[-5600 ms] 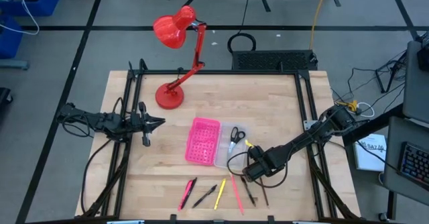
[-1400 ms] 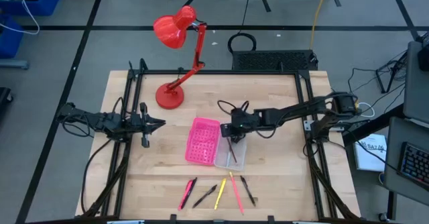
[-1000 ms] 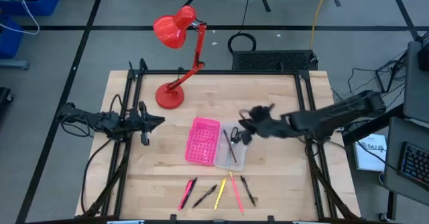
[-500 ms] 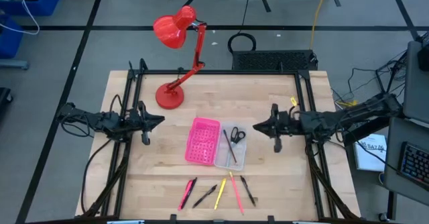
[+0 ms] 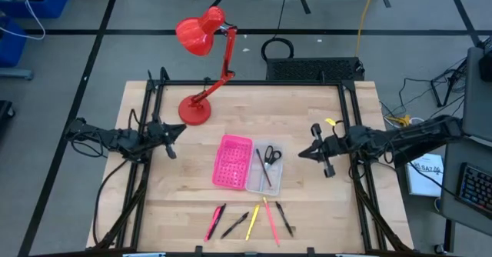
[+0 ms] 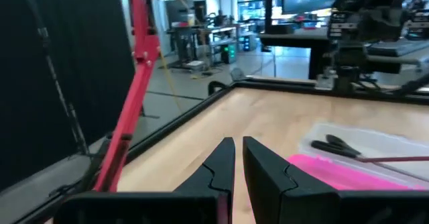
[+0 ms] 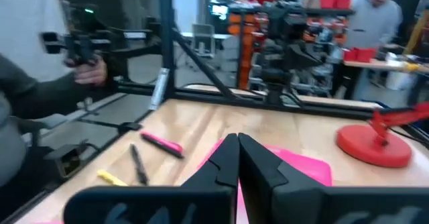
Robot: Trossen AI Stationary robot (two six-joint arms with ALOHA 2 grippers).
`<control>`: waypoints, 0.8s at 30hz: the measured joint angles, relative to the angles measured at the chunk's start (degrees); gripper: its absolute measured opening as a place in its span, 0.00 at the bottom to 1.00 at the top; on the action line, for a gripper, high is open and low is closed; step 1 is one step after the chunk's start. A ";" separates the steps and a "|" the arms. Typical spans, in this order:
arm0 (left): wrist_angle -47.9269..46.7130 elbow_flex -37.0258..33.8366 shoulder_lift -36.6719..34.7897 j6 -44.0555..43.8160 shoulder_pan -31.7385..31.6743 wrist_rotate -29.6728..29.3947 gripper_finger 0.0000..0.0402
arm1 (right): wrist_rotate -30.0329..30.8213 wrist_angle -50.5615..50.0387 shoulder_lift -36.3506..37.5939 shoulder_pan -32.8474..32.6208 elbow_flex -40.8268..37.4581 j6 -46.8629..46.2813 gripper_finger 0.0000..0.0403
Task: Pick & place school supplies into a supply box
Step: Put the pink pen in the pink box
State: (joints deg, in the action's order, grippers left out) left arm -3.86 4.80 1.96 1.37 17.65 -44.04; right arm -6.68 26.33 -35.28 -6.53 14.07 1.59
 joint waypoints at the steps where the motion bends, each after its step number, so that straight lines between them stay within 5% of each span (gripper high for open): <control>1: -0.29 0.00 0.00 -0.04 0.00 0.04 0.10 | -1.30 0.03 0.81 0.31 -0.41 0.00 0.00; 13: -4.46 -0.02 0.00 -12.73 0.00 6.18 0.10 | -2.40 -8.49 11.12 2.70 -2.21 -2.63 0.00; 24: -7.01 0.00 1.62 -27.04 0.04 8.56 0.10 | -2.40 -17.85 12.33 4.22 -2.21 3.41 0.00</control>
State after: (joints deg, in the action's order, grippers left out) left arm -10.87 4.80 3.58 -25.67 17.69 -35.48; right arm -9.08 8.47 -22.95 -2.31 11.86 5.01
